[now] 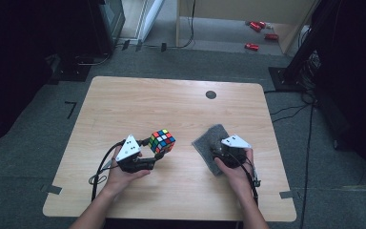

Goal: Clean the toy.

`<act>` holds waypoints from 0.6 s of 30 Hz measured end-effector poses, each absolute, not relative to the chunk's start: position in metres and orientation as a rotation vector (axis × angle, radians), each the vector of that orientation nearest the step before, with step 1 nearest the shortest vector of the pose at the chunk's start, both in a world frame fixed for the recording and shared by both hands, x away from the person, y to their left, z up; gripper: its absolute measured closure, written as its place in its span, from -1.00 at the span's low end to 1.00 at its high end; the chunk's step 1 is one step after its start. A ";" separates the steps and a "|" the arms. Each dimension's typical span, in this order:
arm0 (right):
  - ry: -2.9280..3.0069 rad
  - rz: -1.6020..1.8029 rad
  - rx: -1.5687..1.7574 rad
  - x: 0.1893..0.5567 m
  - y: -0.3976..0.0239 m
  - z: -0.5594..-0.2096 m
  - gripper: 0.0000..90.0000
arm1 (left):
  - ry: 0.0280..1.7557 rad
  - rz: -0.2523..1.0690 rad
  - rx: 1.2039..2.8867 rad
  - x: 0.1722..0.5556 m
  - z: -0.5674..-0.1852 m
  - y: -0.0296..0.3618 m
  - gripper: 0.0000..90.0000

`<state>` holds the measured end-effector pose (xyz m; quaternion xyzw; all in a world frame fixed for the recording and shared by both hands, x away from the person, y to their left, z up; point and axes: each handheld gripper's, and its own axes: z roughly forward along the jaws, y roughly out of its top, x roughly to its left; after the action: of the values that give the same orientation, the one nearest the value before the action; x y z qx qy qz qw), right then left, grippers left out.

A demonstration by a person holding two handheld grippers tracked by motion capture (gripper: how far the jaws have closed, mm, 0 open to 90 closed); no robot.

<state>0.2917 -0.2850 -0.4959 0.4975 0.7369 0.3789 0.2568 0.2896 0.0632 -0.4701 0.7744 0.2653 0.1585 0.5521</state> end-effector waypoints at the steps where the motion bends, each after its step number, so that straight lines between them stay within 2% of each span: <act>1: 2.001 1.029 1.368 0.292 -0.285 -0.497 0.06 | 0.631 0.377 1.826 0.290 -0.470 0.064 -0.24; 5: 2.000 0.991 1.420 0.295 -0.286 -0.501 0.21 | 0.634 0.384 1.824 0.290 -0.470 0.065 -0.24; 10: 2.008 0.974 1.484 0.299 -0.287 -0.507 0.28 | 0.634 0.377 1.809 0.290 -0.469 0.067 -0.24; 15: 2.017 0.973 1.467 0.296 -0.286 -0.509 0.57 | 0.624 0.368 1.810 0.290 -0.469 0.069 -0.24; 18: 2.024 0.980 1.421 0.293 -0.284 -0.509 0.68 | 0.619 0.358 1.811 0.290 -0.469 0.068 -0.24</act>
<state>0.2930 -0.2844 -0.5088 0.5188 0.7389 0.3579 0.2382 0.2899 0.0683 -0.4695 0.7692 0.2628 0.1520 0.5623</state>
